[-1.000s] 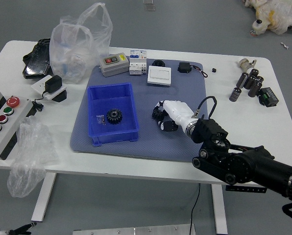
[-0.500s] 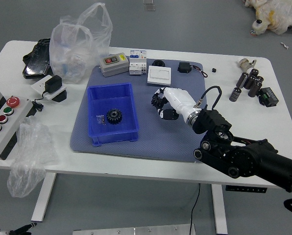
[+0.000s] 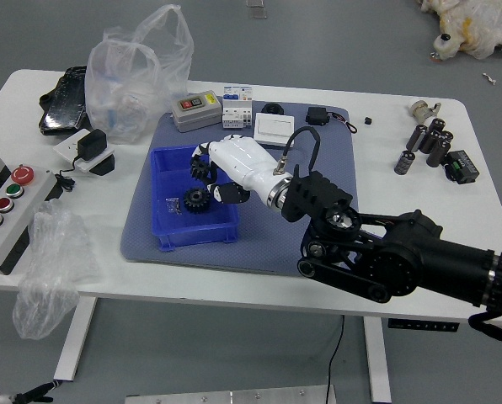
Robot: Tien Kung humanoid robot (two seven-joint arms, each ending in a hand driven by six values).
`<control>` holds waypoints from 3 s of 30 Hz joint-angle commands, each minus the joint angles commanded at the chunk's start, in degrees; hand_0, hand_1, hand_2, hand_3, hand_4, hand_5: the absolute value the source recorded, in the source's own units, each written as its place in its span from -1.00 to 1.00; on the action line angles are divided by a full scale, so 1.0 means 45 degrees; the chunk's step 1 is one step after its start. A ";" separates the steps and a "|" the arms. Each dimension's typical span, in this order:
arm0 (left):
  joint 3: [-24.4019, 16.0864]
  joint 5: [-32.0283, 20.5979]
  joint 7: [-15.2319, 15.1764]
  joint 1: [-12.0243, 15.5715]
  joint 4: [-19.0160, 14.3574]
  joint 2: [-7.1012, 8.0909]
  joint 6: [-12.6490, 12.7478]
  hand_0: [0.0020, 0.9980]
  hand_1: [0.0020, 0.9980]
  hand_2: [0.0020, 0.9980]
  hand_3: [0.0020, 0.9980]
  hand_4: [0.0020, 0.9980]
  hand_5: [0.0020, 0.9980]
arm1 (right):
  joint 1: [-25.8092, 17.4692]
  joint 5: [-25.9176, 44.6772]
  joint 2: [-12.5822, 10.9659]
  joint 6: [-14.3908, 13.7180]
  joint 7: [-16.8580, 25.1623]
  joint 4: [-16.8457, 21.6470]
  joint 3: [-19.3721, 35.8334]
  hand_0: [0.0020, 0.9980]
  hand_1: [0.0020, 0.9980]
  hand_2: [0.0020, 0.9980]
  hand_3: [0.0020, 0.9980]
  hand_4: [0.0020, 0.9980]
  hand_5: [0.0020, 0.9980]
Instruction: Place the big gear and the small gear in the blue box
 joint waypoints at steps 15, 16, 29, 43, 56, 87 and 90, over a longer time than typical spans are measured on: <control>-0.0139 0.0167 0.0051 -0.0013 -0.0002 -0.0022 -0.0024 0.35 0.12 0.19 0.44 0.61 0.27 | -0.0104 -0.0037 0.0014 0.0320 -0.0499 -0.0253 0.0169 -0.19 -0.68 -0.62 1.00 0.84 -0.22; -0.0143 0.0169 0.0054 -0.0011 -0.0002 -0.0024 -0.0025 0.35 0.12 0.19 0.44 0.61 0.27 | -0.0107 -0.0031 0.0013 0.0298 -0.0500 -0.0255 0.0177 -0.19 -0.68 -0.62 1.00 0.84 -0.22; -0.0150 0.0141 0.0055 0.0004 0.0004 -0.0061 -0.0016 0.35 0.12 0.19 0.44 0.61 0.26 | -0.0815 -0.0170 -0.0499 -0.0938 -0.0124 -0.0031 0.2107 -0.28 -0.73 -0.62 1.00 0.85 -0.16; -0.0057 -0.0080 -0.0113 0.0021 0.0059 -0.0045 0.0057 0.35 0.12 0.19 0.45 0.60 0.26 | -0.4642 0.0868 -0.2147 -0.1909 0.2194 0.0523 0.7365 0.78 1.00 1.00 1.00 1.00 0.70; -0.0056 0.0085 -0.0138 -0.0125 0.0093 0.0182 0.0007 0.35 0.17 0.20 0.43 0.62 -0.01 | -0.8288 -0.1185 -0.2700 -0.2244 0.2360 0.1133 1.2081 0.78 0.76 0.78 1.00 0.91 -0.34; -0.0101 0.0499 -0.0342 0.0109 0.0149 0.0329 0.0511 0.50 0.40 0.33 0.39 0.65 -0.43 | -0.9418 0.0504 -0.2886 -0.2034 0.4655 0.2067 1.4311 1.00 1.00 1.00 1.00 1.00 0.44; 0.0126 0.0301 -0.0541 0.0042 0.0188 0.0429 0.0674 0.50 0.40 0.33 0.39 0.65 -0.43 | -0.9381 0.0386 -0.2855 -0.2150 0.4821 0.2107 1.4338 1.00 1.00 1.00 1.00 1.00 0.44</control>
